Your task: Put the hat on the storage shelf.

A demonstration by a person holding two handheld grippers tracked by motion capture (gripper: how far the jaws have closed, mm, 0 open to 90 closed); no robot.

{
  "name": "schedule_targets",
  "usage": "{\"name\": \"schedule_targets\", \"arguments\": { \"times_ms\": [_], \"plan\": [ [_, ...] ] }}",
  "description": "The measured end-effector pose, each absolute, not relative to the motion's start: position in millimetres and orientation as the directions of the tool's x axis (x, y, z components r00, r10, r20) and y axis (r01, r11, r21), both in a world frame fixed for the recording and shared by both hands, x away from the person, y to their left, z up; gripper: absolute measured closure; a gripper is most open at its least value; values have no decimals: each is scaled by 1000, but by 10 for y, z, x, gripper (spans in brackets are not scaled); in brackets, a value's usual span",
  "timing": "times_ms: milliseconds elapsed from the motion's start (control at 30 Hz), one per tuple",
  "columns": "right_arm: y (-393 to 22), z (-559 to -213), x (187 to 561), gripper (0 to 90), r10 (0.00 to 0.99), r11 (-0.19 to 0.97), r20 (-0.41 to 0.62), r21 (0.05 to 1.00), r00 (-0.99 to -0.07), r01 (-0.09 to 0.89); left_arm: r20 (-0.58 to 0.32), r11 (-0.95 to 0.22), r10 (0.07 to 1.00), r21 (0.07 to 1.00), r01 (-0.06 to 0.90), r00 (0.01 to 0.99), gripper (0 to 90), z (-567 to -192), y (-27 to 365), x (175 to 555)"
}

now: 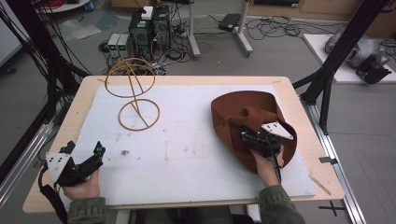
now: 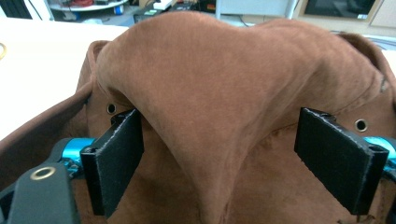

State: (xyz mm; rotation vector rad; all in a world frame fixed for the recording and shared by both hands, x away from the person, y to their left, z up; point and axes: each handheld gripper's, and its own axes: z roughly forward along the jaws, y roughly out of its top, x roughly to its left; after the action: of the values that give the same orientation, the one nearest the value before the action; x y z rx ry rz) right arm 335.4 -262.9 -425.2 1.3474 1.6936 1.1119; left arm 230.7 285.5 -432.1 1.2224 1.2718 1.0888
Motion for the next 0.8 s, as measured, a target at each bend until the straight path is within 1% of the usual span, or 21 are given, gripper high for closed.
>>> {"name": "schedule_targets", "arguments": {
  "times_ms": [33,133,167,200,233,267,300,367,400,467,533,667,800],
  "plan": [
    [-2629,-4252,3354,151,976,93,-8,920,-220,381,-79,76,996,994,76,34,108,-4321,2855,2307],
    [-2601,-4256,3357,296,973,111,-21,916,-230,385,-79,76,996,994,78,33,108,-4322,2855,2308],
    [-2601,-4256,3357,296,973,111,-21,916,-230,385,-79,77,996,994,78,33,108,-4322,2856,2308],
    [-2588,-4250,3343,486,971,124,-32,914,-236,386,-81,78,996,994,77,33,108,-4323,2856,2308],
    [-2588,-4250,3343,486,971,124,-32,914,-236,386,-81,78,996,994,77,33,108,-4323,2856,2308],
    [-2586,-4223,3314,773,973,113,-25,918,-230,381,-81,78,996,994,77,34,108,-4323,2857,2308],
    [-2592,-4202,3302,869,974,107,-21,920,-226,378,-81,78,996,994,77,34,108,-4323,2857,2308],
    [-2597,-4178,3295,877,976,99,-13,916,-219,389,-83,80,996,994,76,34,108,-4323,2857,2310],
    [-2612,-4148,3292,883,975,82,12,911,-222,405,-83,81,996,994,76,35,108,-4324,2858,2310],
    [-2615,-4142,3286,885,974,79,15,911,-225,405,-85,83,996,994,75,35,108,-4324,2858,2310],
    [-2599,-4128,3256,887,975,99,-12,919,-224,381,-87,84,996,994,74,32,108,-4324,2860,2308],
    [-2596,-4116,3233,886,975,95,-14,928,-221,360,-90,88,995,993,74,32,108,-4323,2869,2306],
    [-2637,-4107,3221,886,977,68,10,933,-214,353,-94,92,995,993,73,32,108,-4324,2876,2306]
  ]
}}
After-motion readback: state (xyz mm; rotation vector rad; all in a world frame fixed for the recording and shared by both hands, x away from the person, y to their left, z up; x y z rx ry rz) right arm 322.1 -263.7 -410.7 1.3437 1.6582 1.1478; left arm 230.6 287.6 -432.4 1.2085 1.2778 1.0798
